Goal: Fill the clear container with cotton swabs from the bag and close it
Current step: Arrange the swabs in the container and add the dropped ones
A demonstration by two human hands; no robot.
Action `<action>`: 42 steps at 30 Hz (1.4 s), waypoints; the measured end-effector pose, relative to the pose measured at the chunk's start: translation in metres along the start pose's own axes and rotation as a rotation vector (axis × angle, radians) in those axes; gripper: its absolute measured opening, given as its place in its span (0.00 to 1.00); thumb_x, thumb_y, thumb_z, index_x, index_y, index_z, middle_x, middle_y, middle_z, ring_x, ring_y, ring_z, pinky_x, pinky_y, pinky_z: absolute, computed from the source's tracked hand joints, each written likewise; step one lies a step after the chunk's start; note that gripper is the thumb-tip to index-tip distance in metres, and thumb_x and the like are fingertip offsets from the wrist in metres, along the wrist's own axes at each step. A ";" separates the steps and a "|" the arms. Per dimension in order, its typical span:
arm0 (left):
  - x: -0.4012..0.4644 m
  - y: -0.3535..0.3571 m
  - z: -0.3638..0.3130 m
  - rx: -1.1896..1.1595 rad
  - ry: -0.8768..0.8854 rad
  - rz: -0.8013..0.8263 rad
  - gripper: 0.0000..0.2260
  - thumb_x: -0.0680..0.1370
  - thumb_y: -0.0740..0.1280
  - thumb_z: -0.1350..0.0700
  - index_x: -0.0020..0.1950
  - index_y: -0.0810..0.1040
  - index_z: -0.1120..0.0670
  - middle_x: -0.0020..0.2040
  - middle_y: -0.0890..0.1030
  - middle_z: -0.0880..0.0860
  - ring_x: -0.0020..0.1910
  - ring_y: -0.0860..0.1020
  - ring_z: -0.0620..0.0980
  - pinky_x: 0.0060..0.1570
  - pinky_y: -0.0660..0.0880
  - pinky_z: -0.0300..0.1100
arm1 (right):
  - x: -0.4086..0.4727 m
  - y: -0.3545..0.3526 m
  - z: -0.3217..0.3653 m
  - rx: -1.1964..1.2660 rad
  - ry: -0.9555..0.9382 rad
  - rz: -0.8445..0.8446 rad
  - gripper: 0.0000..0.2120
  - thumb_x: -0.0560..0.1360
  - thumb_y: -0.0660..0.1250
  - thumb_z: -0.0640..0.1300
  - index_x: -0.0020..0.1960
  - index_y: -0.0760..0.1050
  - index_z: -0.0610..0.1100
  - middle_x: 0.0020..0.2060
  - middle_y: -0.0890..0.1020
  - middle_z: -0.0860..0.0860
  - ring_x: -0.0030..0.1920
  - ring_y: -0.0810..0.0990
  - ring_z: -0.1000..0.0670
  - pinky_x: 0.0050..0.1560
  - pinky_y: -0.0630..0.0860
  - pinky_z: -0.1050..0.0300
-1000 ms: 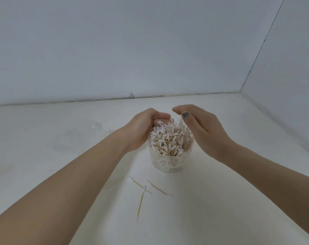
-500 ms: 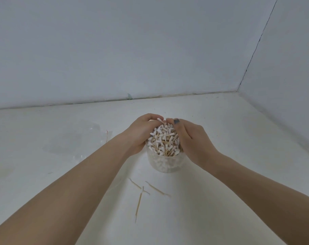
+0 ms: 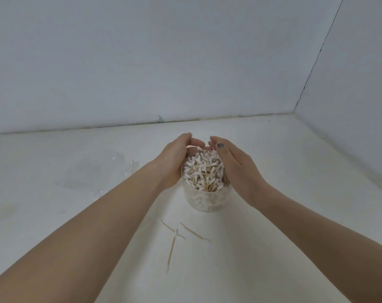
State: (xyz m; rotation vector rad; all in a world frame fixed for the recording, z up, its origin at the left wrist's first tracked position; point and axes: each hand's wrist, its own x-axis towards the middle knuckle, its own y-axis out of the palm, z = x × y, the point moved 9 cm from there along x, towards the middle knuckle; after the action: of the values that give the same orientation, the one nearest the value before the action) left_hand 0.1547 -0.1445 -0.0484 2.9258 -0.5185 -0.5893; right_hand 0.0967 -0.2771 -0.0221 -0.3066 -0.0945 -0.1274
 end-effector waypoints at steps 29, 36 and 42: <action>0.013 0.011 -0.020 0.509 0.027 0.011 0.07 0.76 0.68 0.53 0.50 0.79 0.55 0.51 0.84 0.54 0.49 0.83 0.53 0.55 0.79 0.50 | 0.010 0.007 -0.018 0.196 0.120 0.002 0.24 0.82 0.53 0.64 0.74 0.70 0.57 0.69 0.76 0.61 0.69 0.72 0.61 0.75 0.65 0.50; 0.007 0.004 -0.026 0.593 0.101 -0.135 0.11 0.77 0.74 0.51 0.54 0.80 0.56 0.55 0.85 0.56 0.56 0.83 0.57 0.59 0.80 0.53 | 0.007 -0.010 -0.003 0.054 0.050 -0.066 0.18 0.84 0.55 0.54 0.71 0.73 0.54 0.68 0.77 0.58 0.68 0.73 0.58 0.71 0.68 0.54; -0.030 -0.003 -0.049 0.695 0.311 -0.192 0.13 0.79 0.71 0.45 0.52 0.78 0.54 0.49 0.79 0.50 0.42 0.75 0.45 0.40 0.70 0.38 | -0.014 -0.038 0.030 -0.167 -0.107 -0.075 0.07 0.80 0.65 0.47 0.50 0.82 0.53 0.49 0.83 0.59 0.48 0.79 0.59 0.45 0.70 0.71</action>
State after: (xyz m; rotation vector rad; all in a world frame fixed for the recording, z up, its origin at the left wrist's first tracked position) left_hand 0.1490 -0.1291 0.0069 3.6505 -0.4772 0.0741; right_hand 0.0757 -0.3023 0.0163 -0.4772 -0.2023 -0.1936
